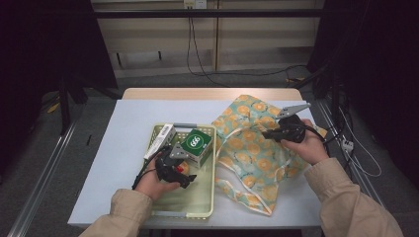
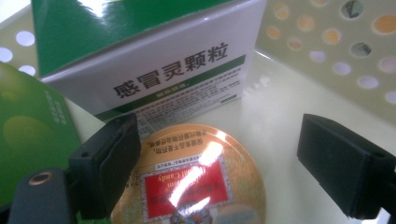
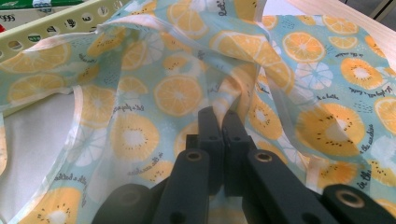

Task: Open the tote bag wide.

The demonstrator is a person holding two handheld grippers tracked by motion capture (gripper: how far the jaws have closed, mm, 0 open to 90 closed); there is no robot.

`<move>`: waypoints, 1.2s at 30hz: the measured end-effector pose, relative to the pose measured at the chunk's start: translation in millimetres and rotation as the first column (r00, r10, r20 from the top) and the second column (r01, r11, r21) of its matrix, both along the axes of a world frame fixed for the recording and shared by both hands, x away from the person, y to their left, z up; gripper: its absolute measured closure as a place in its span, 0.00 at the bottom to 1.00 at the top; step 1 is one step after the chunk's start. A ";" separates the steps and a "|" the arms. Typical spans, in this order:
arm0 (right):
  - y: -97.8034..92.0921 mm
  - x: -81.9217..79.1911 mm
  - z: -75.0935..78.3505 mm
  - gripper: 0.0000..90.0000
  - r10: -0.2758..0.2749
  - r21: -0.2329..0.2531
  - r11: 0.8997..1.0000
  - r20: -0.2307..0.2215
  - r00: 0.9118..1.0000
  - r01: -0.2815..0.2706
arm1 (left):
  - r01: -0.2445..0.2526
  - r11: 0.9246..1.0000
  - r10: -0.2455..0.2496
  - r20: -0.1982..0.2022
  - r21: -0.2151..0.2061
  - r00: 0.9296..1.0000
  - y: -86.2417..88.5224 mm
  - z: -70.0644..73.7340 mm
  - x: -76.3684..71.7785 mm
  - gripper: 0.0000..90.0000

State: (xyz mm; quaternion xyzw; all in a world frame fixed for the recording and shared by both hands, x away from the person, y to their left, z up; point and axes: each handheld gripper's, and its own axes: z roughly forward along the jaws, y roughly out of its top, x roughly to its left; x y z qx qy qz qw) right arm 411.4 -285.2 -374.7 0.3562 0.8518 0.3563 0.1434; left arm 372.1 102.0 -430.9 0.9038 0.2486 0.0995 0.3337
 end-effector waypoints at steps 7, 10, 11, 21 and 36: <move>1.0 -0.2 -0.1 1.00 0.007 0.000 1.000 0.002 1.000 -0.007 | -0.003 1.000 0.003 0.012 0.027 1.000 0.0 1.0 -3.5 0.15; 1.4 -0.7 -0.4 1.00 0.008 -0.001 1.000 0.001 1.000 -0.008 | -0.008 1.000 0.008 0.003 -0.006 1.000 2.5 1.8 -7.5 0.21; 1.5 -1.0 -0.5 1.00 0.006 0.001 1.000 0.001 1.000 -0.006 | -0.005 1.000 0.004 -0.007 -0.014 1.000 3.8 3.0 -9.3 0.23; 3.8 -1.9 -0.4 1.00 0.005 0.002 1.000 0.008 1.000 -0.005 | -0.057 0.997 0.055 -0.049 -0.042 0.997 11.7 13.1 -12.5 0.65; 3.3 -1.4 2.8 1.00 0.014 0.017 1.000 0.014 1.000 -0.014 | -0.271 0.962 0.271 0.001 -0.003 0.962 14.9 14.4 14.3 1.00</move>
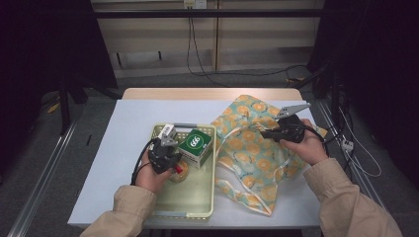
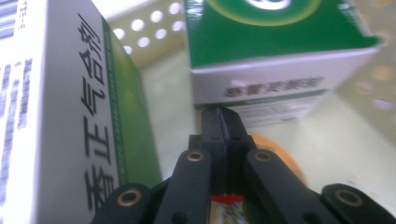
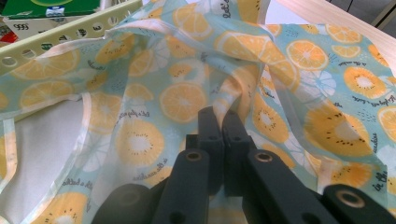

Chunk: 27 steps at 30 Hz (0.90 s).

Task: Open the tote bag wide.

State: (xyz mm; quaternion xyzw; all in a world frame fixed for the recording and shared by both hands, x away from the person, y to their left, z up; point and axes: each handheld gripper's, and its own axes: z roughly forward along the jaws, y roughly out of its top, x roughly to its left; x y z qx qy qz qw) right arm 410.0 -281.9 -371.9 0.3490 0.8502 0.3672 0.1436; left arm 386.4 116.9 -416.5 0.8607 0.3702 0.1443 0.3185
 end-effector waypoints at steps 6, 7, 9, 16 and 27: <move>1.0 1.1 -1.3 1.00 0.007 0.011 1.000 -0.002 1.000 -0.007 | -0.007 1.000 0.007 0.007 0.027 1.000 0.1 1.1 4.4 1.00; 1.5 1.3 -1.5 1.00 0.008 0.010 1.000 -0.002 1.000 -0.008 | -0.017 0.999 0.017 0.010 0.036 1.000 -0.6 0.6 4.3 1.00; 2.9 1.2 -1.8 1.00 0.013 0.010 1.000 -0.003 1.000 -0.013 | -0.017 0.998 0.016 0.013 0.066 1.000 -2.7 -1.0 4.6 1.00; 5.3 0.6 -2.5 1.00 0.020 0.006 1.000 -0.003 1.000 -0.020 | -0.016 0.995 0.017 -0.007 0.103 1.000 -5.4 -4.0 6.8 1.00; 5.6 -0.7 -2.0 1.00 0.022 0.010 1.000 0.001 1.000 -0.022 | 0.084 0.996 -0.083 -0.164 -0.003 0.983 -7.2 -12.7 -2.3 1.00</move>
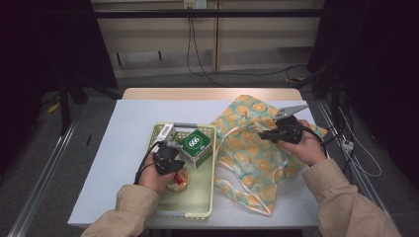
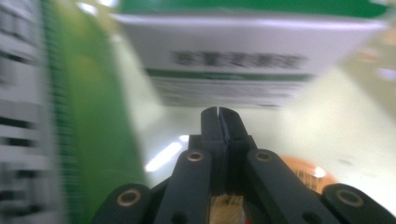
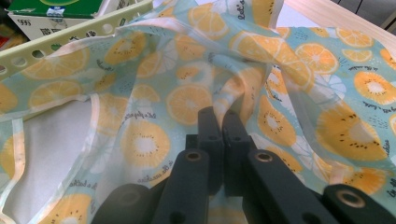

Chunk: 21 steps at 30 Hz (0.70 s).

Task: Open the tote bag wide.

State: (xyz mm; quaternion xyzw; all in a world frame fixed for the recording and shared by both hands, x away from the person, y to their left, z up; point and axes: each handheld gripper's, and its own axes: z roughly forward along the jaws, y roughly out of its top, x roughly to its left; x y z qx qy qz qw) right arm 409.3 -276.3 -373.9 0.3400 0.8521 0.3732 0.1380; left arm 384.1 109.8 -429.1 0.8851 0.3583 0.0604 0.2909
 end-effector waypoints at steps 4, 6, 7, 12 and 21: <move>0.6 -0.4 0.0 1.00 -0.002 0.005 1.000 0.001 1.000 0.002 | 0.051 0.998 -0.051 0.019 -0.028 0.999 -3.5 3.8 -7.3 0.77; 0.3 -0.7 0.0 1.00 -0.003 0.003 1.000 0.002 1.000 0.003 | 0.065 0.996 -0.064 0.014 -0.065 0.998 -4.6 9.2 -10.5 0.57; 0.1 -1.0 0.1 1.00 -0.003 0.002 1.000 0.001 1.000 0.003 | 0.055 0.996 -0.055 0.009 -0.073 0.998 -4.2 12.1 -11.2 0.46; -0.5 -2.3 1.6 0.99 -0.002 0.007 1.000 0.006 1.000 0.002 | 0.108 0.994 -0.107 0.025 -0.022 0.994 -3.4 17.9 -17.8 0.20; -0.5 -3.1 -0.1 0.99 0.003 0.006 1.000 -0.001 1.000 -0.003 | 0.195 0.979 -0.196 0.011 0.064 0.981 -4.4 0.0 -27.5 0.15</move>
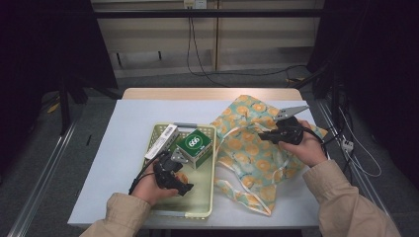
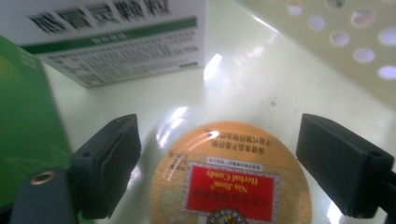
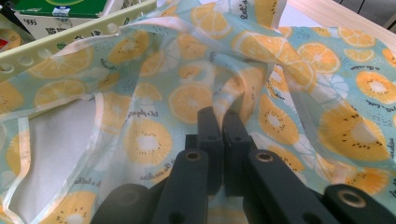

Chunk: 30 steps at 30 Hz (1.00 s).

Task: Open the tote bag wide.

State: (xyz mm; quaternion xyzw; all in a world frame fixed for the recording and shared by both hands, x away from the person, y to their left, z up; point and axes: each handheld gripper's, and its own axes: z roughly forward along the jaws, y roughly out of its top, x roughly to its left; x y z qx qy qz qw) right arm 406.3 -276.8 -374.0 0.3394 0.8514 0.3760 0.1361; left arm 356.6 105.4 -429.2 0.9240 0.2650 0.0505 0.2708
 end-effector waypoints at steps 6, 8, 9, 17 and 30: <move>0.0 0.6 -3.3 0.99 0.001 0.000 1.000 -0.005 1.000 -0.001 | -0.013 1.000 0.013 -0.040 0.008 0.999 2.7 -3.6 -2.9 0.15; 0.2 0.7 -3.5 0.99 -0.001 -0.002 1.000 -0.005 1.000 0.000 | -0.013 1.000 0.013 -0.044 0.000 0.999 3.8 -3.6 -3.1 0.17; 0.3 0.5 -3.3 0.99 -0.002 -0.001 1.000 -0.004 1.000 0.002 | -0.018 1.000 0.019 -0.037 0.005 0.999 3.6 -3.8 -3.4 0.19; -1.0 -0.9 -1.5 0.99 -0.004 0.000 1.000 0.002 1.000 0.004 | -0.033 0.999 0.031 -0.057 -0.027 0.998 -2.1 -2.4 -0.9 0.24; 0.8 -0.3 -4.9 0.99 -0.003 0.005 1.000 0.002 1.000 0.003 | 0.015 0.994 -0.014 0.012 -0.104 1.000 -11.6 6.6 -0.5 0.13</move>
